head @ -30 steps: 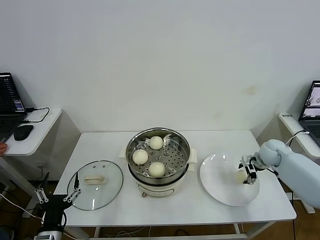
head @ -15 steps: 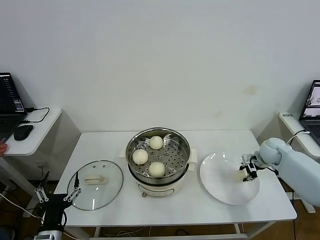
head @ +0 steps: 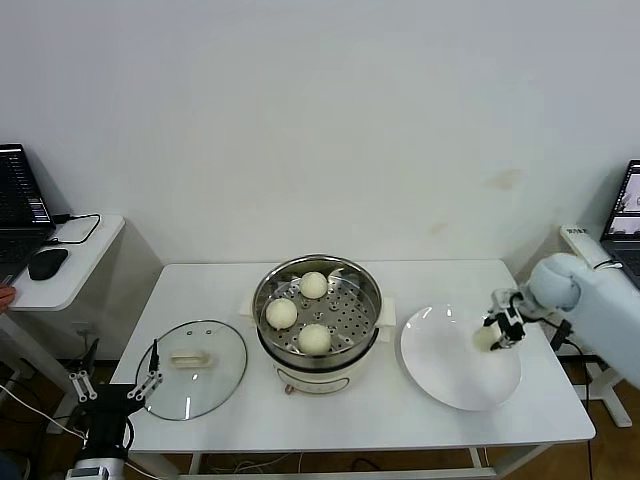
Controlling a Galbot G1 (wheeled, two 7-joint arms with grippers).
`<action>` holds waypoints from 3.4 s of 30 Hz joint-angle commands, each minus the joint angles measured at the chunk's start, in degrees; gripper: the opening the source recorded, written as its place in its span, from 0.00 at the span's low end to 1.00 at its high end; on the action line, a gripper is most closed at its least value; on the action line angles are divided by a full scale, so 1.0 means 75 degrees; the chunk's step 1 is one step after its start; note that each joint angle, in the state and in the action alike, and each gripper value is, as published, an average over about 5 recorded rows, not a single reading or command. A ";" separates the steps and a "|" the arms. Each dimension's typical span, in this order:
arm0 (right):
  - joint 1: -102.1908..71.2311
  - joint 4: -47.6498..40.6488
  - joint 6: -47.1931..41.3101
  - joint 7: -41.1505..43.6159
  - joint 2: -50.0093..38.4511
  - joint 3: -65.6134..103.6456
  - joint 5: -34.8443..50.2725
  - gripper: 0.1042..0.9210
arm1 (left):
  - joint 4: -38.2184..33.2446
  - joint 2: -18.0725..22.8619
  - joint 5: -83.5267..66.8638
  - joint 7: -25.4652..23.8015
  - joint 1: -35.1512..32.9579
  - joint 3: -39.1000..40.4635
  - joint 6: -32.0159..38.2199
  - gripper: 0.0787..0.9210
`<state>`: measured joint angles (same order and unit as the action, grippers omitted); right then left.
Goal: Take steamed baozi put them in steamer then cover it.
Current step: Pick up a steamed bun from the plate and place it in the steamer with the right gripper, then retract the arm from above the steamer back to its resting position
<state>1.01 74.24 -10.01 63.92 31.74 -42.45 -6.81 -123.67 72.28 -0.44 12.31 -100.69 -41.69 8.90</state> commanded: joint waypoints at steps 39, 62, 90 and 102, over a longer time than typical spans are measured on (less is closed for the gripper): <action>0.3580 0.0105 -0.2083 -0.1269 0.4223 -0.3817 0.3594 0.54 | -0.0283 0.0103 -0.0111 -0.0020 -0.0134 -0.0082 -0.0015 0.88; 0.3346 0.0213 -0.1879 -0.1018 0.3907 -0.3686 0.3053 0.73 | -0.0275 0.0147 -0.0072 -0.0026 -0.0102 -0.0031 -0.0012 0.88; -0.3785 0.4313 -0.0163 -0.8315 -0.0071 0.4038 0.4529 0.88 | 0.0112 0.0296 -0.0005 0.0054 -0.0007 0.0122 0.0338 0.88; -0.9781 0.4339 0.2550 -0.7884 0.3304 1.0402 0.2530 0.88 | 0.0340 0.0458 0.0447 0.0256 -0.0065 0.0464 0.0573 0.88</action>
<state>-34.75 103.37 -5.69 8.88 42.74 -3.40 20.05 -121.82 75.30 0.98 13.76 -100.96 -39.63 12.39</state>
